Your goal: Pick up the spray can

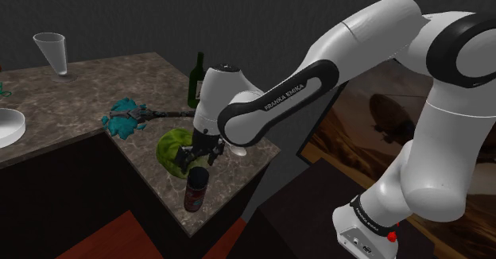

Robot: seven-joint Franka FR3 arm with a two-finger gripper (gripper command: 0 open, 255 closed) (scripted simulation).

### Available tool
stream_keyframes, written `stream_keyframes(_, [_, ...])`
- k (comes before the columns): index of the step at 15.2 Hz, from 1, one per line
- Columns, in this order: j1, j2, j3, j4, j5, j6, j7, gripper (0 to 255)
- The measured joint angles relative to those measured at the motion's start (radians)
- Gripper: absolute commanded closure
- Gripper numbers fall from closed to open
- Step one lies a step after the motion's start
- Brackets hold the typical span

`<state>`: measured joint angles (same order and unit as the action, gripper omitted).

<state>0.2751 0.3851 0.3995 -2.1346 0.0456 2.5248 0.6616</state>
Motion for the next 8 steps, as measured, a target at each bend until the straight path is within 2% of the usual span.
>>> stream_keyframes(6, [0.02,0.074,-0.021,0.01,-0.027,0.061,0.012,0])
stream_keyframes(7, [0.02,0.076,-0.021,0.009,-0.028,0.065,0.011,255])
stream_keyframes(8, [0.02,0.077,-0.022,0.009,-0.028,0.066,0.011,255])
